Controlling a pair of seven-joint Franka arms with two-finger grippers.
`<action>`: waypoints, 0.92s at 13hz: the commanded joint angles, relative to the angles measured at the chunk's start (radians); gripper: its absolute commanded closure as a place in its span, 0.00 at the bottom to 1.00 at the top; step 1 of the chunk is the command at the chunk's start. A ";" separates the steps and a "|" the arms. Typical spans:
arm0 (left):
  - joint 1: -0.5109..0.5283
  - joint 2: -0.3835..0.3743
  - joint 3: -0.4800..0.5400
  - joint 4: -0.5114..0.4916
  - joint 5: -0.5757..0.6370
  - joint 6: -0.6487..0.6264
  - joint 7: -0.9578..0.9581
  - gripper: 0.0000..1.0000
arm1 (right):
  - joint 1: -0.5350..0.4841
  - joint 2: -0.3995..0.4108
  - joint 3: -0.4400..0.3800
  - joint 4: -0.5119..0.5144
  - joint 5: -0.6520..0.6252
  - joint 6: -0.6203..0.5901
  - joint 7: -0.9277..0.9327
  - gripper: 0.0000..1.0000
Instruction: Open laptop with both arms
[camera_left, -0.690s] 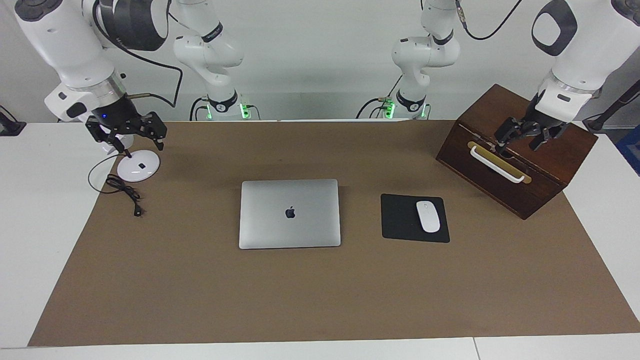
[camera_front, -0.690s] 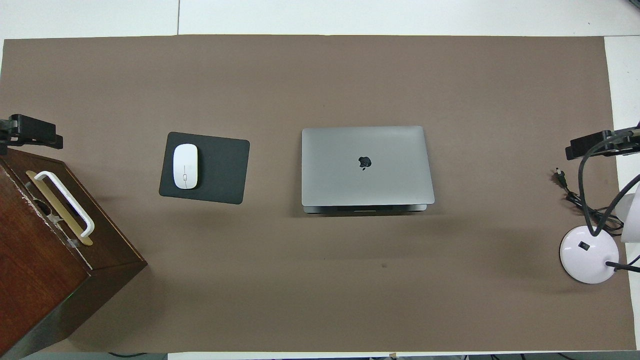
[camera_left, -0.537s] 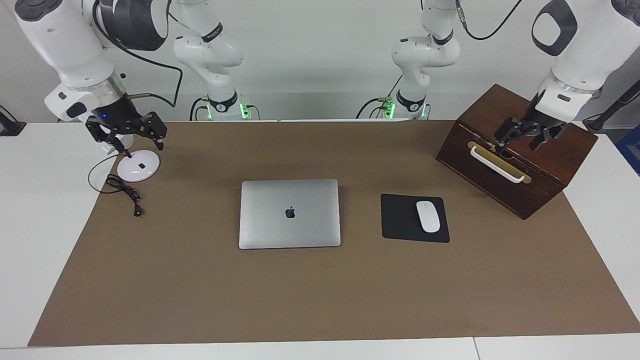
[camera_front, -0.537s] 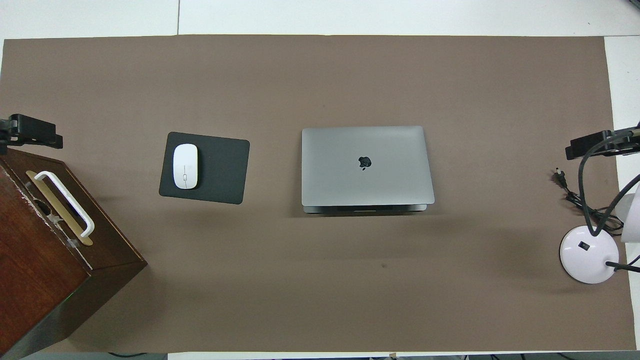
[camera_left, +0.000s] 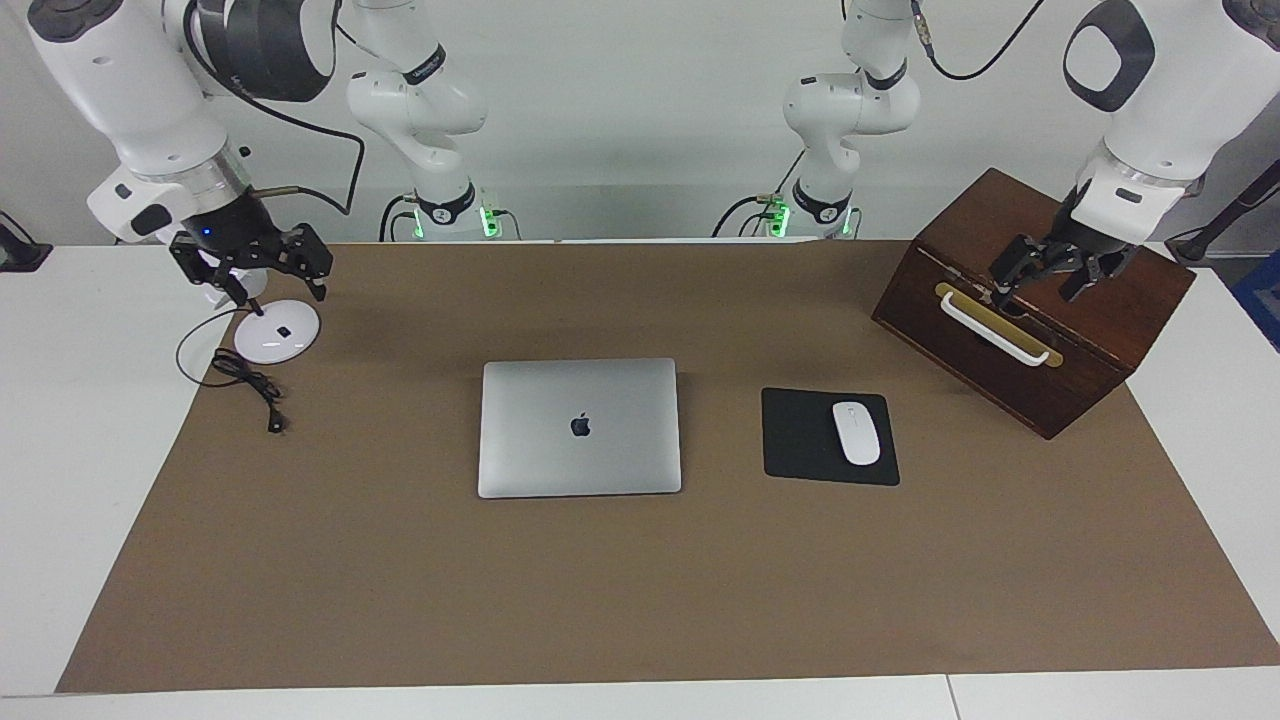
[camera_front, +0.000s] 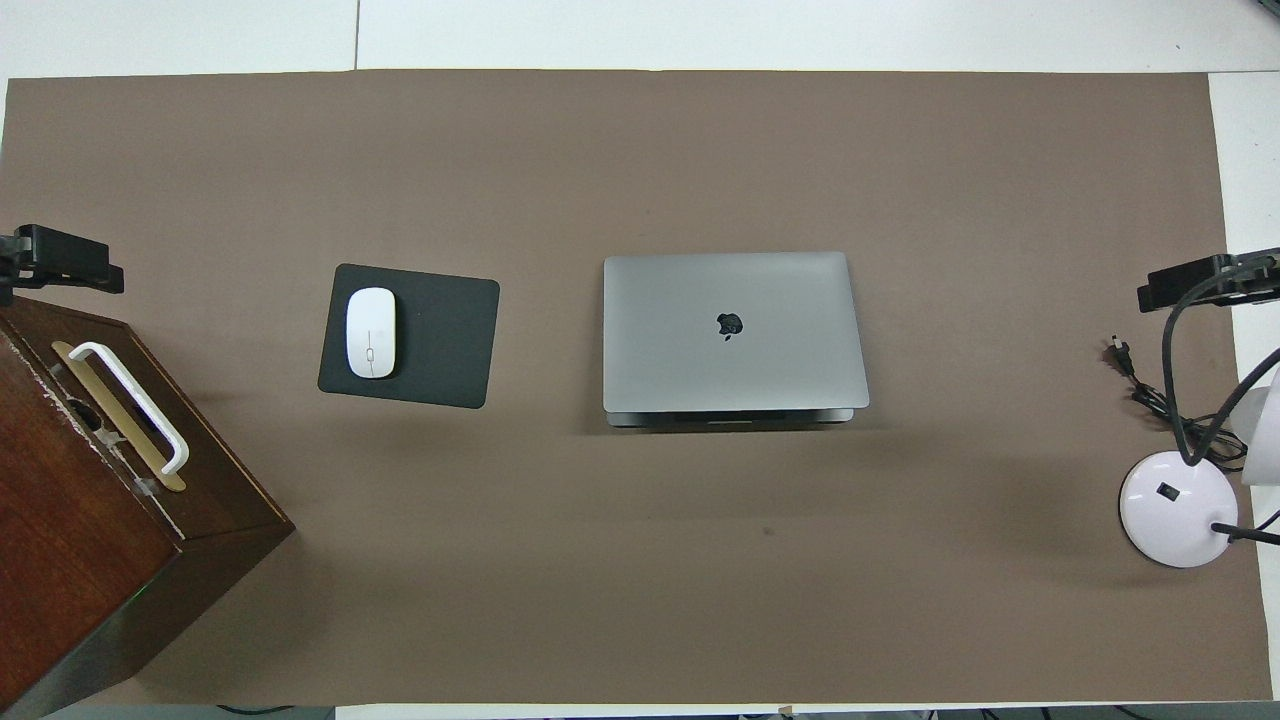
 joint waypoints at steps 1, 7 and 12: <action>0.020 -0.011 -0.002 -0.028 -0.032 0.036 -0.005 0.00 | -0.010 -0.019 0.002 -0.026 -0.014 0.026 -0.016 0.00; 0.019 -0.011 -0.002 -0.031 -0.032 0.042 -0.008 0.00 | -0.024 -0.055 -0.002 -0.135 -0.011 0.128 -0.048 0.00; 0.019 -0.011 -0.002 -0.031 -0.032 0.045 -0.008 1.00 | -0.070 -0.128 -0.002 -0.365 0.023 0.382 -0.167 0.00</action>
